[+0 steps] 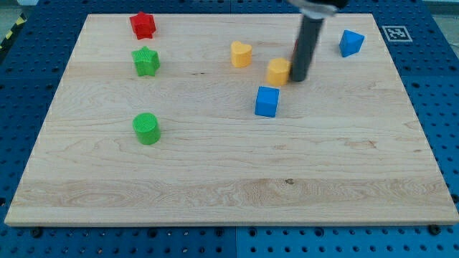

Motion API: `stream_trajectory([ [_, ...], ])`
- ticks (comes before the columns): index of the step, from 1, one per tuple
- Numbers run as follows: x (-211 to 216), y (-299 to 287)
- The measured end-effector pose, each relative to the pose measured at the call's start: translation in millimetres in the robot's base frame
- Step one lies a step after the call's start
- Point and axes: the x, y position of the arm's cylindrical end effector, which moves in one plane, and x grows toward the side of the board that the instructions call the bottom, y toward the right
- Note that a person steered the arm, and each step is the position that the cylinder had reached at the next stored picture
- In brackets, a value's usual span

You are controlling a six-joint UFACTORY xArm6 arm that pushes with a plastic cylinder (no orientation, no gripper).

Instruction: Touch the green star at the right side

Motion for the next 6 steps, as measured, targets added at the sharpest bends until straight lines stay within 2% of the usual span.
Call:
stream_trajectory([
  [1,1,-75],
  [2,4,-91],
  [3,32,-88],
  [4,24,-122],
  [5,-31,-177],
  [6,-76,-206],
])
